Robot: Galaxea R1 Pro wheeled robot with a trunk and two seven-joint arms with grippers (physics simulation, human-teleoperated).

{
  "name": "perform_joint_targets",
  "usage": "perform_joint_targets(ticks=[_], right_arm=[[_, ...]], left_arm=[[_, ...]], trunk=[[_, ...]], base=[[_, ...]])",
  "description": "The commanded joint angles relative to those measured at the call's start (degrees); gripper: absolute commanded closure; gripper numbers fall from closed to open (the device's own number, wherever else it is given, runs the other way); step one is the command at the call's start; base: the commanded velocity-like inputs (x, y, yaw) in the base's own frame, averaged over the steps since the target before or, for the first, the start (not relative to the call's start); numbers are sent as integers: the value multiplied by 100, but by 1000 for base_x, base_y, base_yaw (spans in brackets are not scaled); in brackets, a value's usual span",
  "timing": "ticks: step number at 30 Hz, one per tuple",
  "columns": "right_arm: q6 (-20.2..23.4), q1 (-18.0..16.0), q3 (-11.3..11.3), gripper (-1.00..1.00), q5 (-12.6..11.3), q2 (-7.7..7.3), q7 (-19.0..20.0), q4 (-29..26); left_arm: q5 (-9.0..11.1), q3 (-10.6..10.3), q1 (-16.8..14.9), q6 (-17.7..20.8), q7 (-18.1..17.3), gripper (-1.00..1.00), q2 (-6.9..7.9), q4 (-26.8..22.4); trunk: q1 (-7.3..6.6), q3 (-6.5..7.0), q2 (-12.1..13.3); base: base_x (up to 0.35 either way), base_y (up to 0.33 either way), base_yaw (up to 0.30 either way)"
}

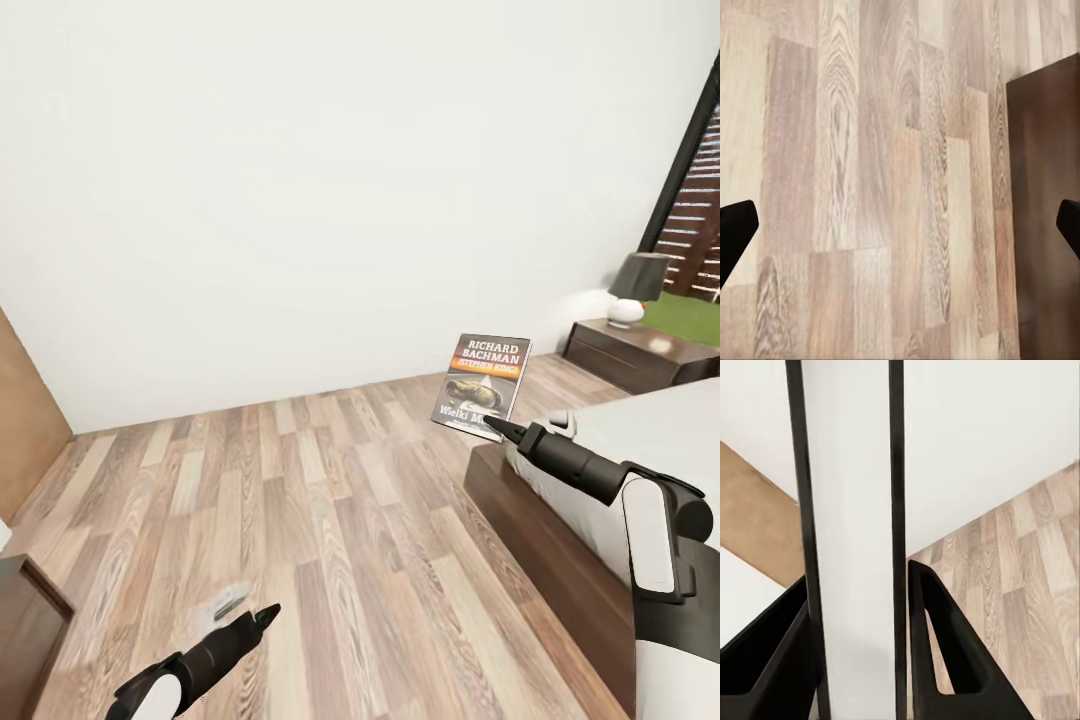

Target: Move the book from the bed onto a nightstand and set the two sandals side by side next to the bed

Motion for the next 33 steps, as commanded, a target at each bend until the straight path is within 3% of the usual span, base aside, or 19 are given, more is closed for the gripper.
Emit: perform_joint_targets(ticks=[1,15,33], right_arm=[[35,-7,-9,100,-2,2,43,-1],[35,2,-10,100,-3,4,46,-8],[35,48,13,100,0,19,58,-40]], left_arm=[[58,-12,-2,10,51,-100,6,-10],[60,-12,-2,10,50,-100,6,-10],[61,-12,-2,15,59,-100,6,-10]], trunk=[[3,-6,-3],[3,-6,-3],[3,-6,-3]], base=[[316,13,-262],[317,17,-251],[311,148,-31]])
